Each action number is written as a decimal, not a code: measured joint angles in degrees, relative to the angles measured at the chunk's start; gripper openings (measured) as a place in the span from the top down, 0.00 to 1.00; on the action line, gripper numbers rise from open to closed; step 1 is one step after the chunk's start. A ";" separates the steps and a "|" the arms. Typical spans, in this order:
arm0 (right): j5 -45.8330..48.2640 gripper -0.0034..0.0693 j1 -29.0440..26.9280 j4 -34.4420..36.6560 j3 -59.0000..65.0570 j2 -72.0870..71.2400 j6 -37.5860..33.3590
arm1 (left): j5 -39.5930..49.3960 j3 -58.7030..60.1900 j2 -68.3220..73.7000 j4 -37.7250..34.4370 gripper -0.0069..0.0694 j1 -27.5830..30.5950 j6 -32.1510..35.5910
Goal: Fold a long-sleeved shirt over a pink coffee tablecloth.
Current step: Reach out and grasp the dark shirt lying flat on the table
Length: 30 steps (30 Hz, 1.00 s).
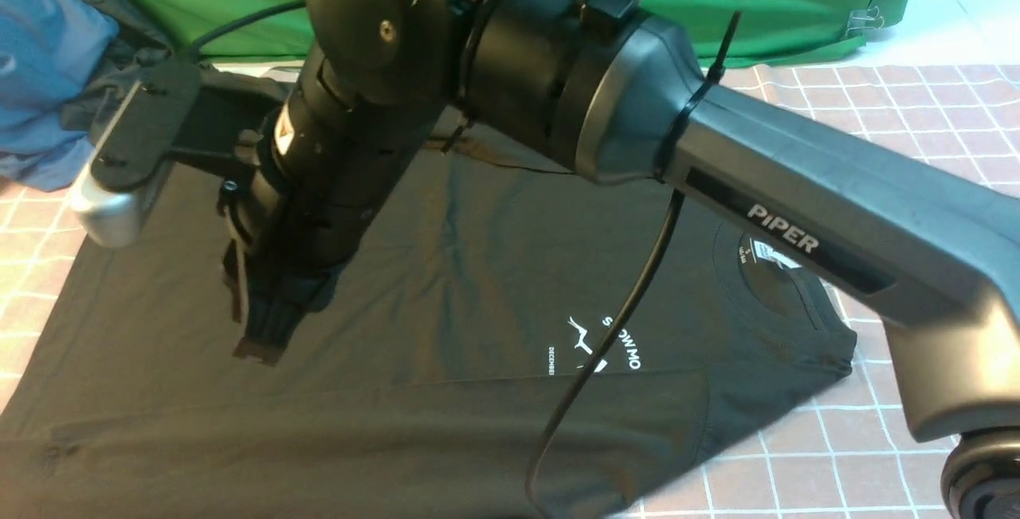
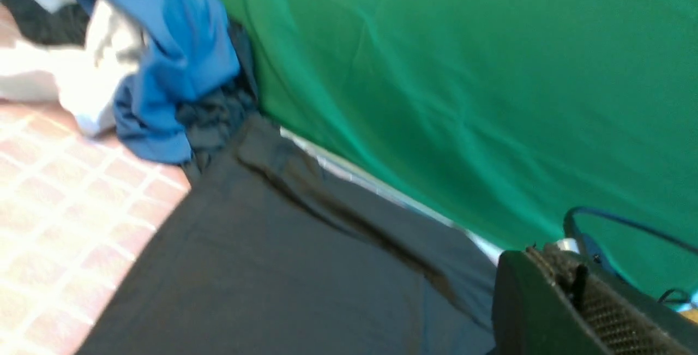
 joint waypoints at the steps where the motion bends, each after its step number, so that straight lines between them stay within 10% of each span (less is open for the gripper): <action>1: -0.87 0.64 0.14 0.29 -0.06 0.18 0.00 | -0.04 0.00 -1.12 0.68 0.89 0.00 -0.25; 13: -7.95 0.53 2.54 2.37 -0.11 8.96 -1.72 | 1.73 0.18 -7.66 8.84 0.89 0.00 -0.94; 19: -15.21 0.32 3.65 2.71 -0.11 12.50 -4.27 | 3.16 2.59 -7.72 9.31 0.89 0.00 -0.94; 30: -18.96 0.29 4.76 2.35 -0.11 16.83 -4.58 | 4.61 3.28 -7.72 9.37 0.89 0.00 -0.94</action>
